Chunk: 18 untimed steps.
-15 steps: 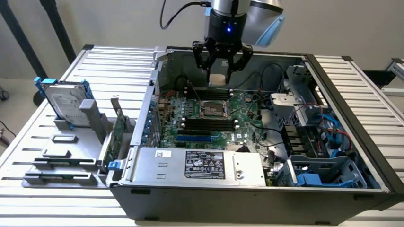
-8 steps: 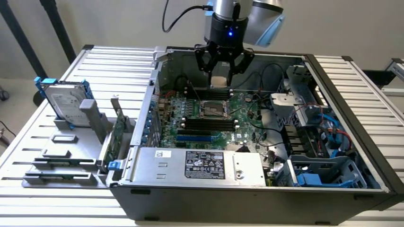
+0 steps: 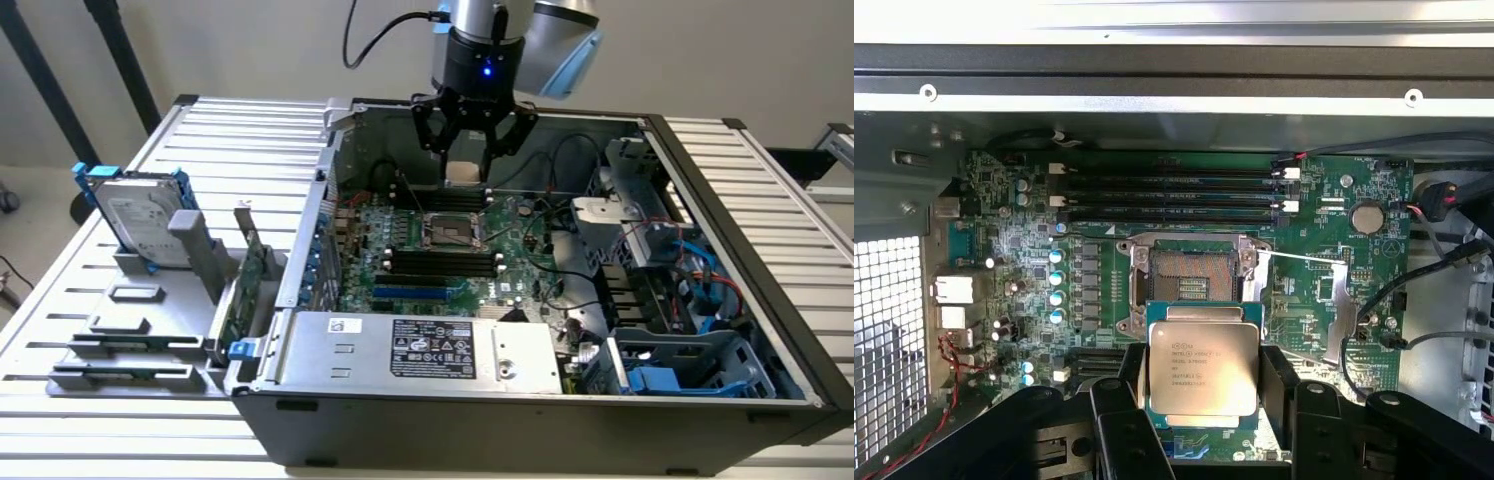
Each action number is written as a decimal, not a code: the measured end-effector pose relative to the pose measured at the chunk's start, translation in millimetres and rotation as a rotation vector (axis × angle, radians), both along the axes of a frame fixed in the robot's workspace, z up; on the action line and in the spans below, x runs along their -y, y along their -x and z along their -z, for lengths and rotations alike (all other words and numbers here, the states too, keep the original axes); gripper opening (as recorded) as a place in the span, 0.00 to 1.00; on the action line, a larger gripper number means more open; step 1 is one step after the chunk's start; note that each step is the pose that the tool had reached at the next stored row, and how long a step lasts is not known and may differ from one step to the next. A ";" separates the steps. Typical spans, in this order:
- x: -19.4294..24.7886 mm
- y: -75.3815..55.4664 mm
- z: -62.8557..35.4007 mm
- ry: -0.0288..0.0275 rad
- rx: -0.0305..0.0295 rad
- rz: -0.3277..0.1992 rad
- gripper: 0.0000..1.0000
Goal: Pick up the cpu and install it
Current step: 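Place the cpu into insertion slot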
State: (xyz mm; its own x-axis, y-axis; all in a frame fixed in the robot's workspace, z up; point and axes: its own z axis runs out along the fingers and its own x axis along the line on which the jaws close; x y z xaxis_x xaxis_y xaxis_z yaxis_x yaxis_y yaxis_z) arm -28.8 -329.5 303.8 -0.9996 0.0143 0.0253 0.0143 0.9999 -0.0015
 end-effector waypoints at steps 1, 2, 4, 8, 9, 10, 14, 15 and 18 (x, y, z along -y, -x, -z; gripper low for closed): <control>0.0 0.0 0.0 0.0000 0.0000 0.000 0.55; 0.0 0.0 0.0 0.0000 0.0000 0.000 0.55; 0.0 0.3 0.0 0.0000 -0.0001 0.000 0.55; 0.0 1.7 0.4 0.0000 0.0000 0.043 0.55; 0.0 1.8 0.8 -0.0001 0.0001 0.058 0.55; 0.0 1.8 1.3 -0.0002 0.0001 0.074 0.55; 0.0 1.9 3.8 -0.0001 0.0001 0.143 0.55; 0.0 2.0 4.5 -0.0001 0.0000 0.161 0.55; 0.0 1.9 7.3 0.0001 0.0000 0.216 0.55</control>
State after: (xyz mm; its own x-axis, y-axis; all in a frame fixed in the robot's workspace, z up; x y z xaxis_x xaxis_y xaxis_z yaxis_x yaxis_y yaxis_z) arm -30.7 -329.6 296.5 -0.9732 0.2285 0.0253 0.2286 0.9735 -0.0016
